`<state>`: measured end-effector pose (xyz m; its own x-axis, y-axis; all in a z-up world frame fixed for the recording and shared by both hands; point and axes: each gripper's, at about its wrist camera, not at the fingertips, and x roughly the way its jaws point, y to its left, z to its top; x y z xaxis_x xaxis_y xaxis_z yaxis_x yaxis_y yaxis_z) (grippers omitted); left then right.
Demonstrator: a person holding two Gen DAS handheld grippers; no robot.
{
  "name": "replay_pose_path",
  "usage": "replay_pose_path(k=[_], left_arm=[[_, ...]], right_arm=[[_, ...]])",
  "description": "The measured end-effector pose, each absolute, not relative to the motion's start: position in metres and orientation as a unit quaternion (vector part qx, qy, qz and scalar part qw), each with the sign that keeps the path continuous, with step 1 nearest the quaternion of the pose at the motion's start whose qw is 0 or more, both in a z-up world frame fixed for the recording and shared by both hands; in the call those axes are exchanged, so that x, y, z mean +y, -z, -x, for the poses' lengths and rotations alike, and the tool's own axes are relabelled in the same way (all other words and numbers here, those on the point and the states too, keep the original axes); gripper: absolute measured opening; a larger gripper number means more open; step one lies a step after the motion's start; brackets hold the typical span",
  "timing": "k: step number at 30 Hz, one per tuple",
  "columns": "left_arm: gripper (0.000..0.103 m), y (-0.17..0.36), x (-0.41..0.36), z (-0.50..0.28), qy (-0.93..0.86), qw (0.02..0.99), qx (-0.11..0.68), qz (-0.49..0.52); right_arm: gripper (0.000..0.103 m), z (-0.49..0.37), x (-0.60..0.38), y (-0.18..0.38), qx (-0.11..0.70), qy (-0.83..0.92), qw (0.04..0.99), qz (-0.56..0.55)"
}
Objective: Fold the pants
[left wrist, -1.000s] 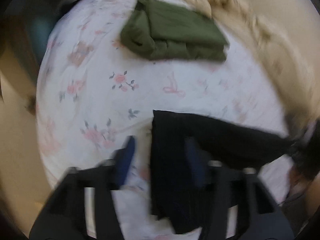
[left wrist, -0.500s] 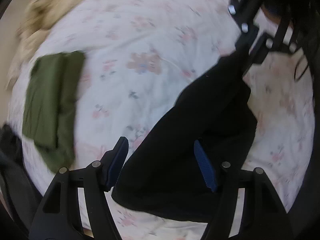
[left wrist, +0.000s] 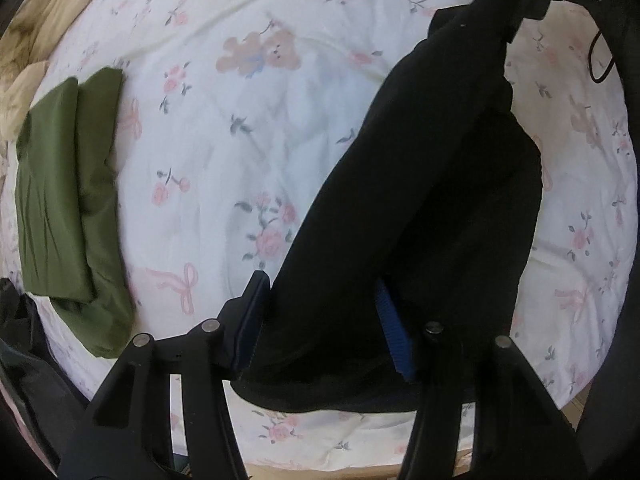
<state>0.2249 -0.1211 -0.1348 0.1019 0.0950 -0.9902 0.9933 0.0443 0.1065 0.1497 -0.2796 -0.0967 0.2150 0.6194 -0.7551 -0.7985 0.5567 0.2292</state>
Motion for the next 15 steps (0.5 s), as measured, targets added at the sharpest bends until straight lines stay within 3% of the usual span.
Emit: replay_pose_path(k=[9, 11, 12, 15], left_arm=[[0.051, 0.132, -0.095, -0.232, 0.430, 0.508, 0.526, -0.529], [0.036, 0.136, -0.096, -0.236, 0.427, 0.517, 0.536, -0.512], [0.018, 0.136, -0.095, -0.235, 0.424, 0.520, 0.531, -0.517], [0.010, 0.130, -0.087, -0.231, 0.427, 0.528, 0.510, -0.528]], right_arm=[[0.002, -0.149, -0.278, 0.097, 0.428, -0.456, 0.771, 0.116], [0.002, -0.148, -0.277, 0.098, 0.427, -0.452, 0.773, 0.124], [0.002, -0.147, -0.277, 0.098, 0.427, -0.449, 0.774, 0.129], [0.002, -0.147, -0.278, 0.101, 0.428, -0.444, 0.776, 0.135]])
